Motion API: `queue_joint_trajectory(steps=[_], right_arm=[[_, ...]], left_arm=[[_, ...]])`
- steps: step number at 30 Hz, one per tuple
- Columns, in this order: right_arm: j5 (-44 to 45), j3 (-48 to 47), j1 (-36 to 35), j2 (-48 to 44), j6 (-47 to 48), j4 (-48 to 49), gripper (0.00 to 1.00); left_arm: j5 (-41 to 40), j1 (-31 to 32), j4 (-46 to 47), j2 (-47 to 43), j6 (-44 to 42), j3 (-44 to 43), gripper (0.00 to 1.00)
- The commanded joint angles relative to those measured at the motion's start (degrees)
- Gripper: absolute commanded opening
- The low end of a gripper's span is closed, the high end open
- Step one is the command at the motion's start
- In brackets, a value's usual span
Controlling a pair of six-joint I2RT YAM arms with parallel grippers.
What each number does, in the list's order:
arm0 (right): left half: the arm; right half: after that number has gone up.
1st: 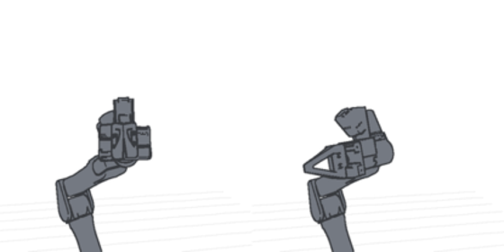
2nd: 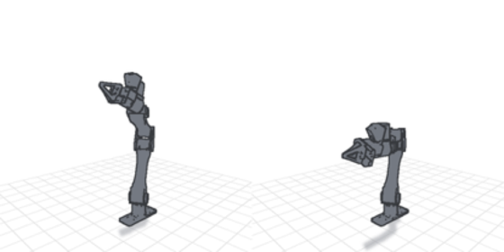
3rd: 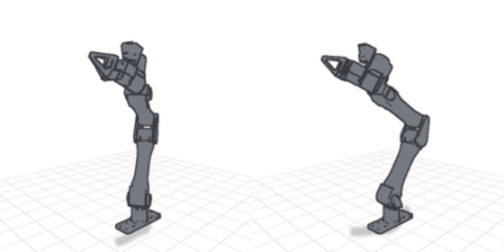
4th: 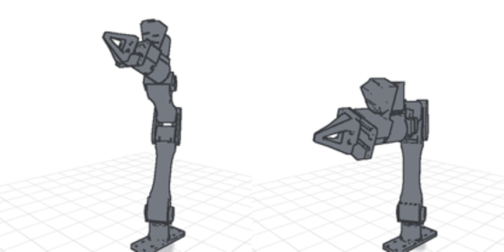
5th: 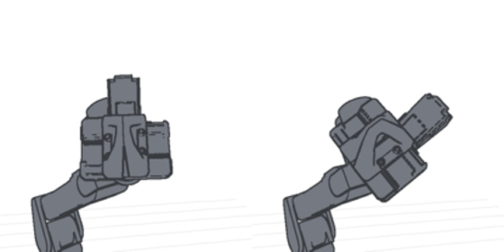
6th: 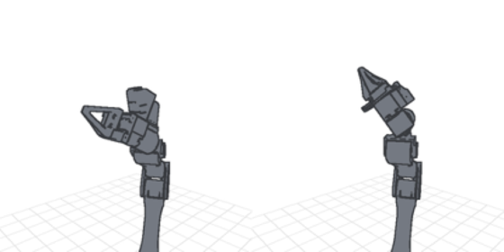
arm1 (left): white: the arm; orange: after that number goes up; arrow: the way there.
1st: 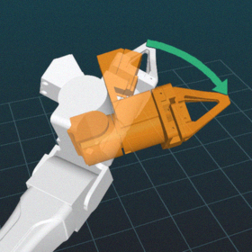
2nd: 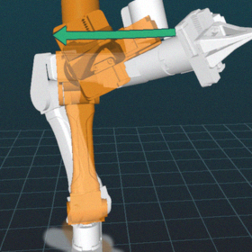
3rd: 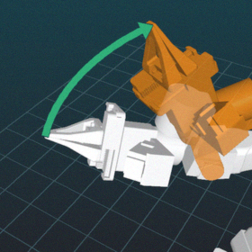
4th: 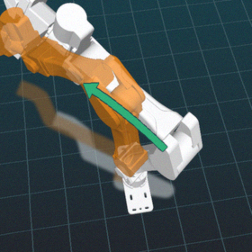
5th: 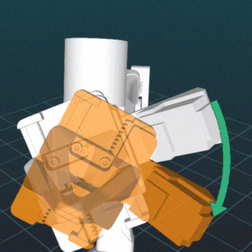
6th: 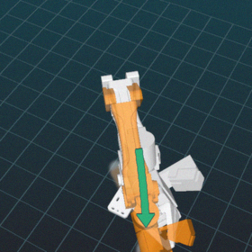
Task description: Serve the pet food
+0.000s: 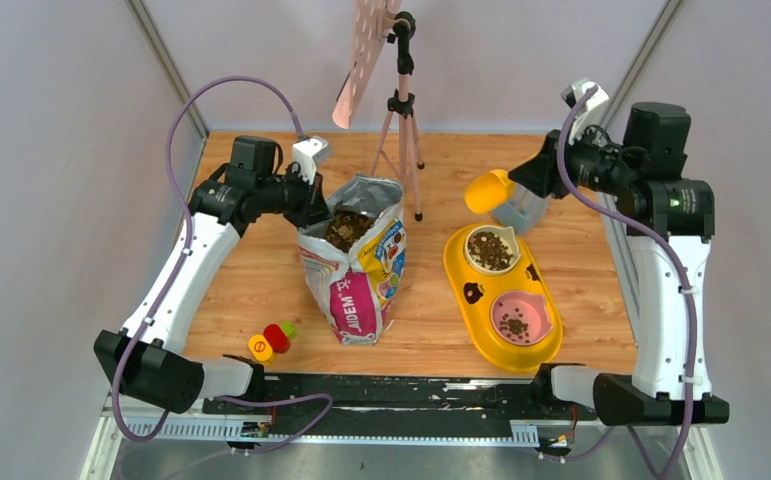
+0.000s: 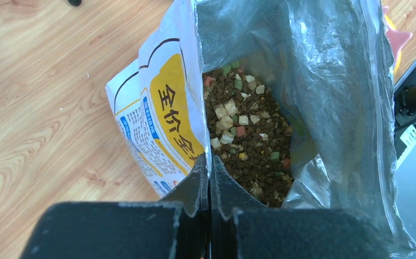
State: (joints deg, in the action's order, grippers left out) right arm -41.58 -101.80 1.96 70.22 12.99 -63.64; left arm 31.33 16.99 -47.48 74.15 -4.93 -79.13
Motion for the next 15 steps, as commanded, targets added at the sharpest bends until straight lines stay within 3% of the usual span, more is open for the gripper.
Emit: queue_joint_trajectory(steps=[1,10,15], right_arm=[[-3.52,-5.00,-7.29,3.73,-17.21,12.86,0.00],[-4.53,-19.37,-20.09,15.78,-20.46,16.72,0.00],[-1.23,-21.27,-28.32,20.98,-17.76,15.79,0.00]], left_arm=[[5.43,0.14,4.76,-3.33,2.78,-0.35,0.00],[10.89,0.15,8.72,-3.87,7.70,-1.12,0.00],[16.15,0.19,17.00,-5.54,13.52,1.74,0.00]])
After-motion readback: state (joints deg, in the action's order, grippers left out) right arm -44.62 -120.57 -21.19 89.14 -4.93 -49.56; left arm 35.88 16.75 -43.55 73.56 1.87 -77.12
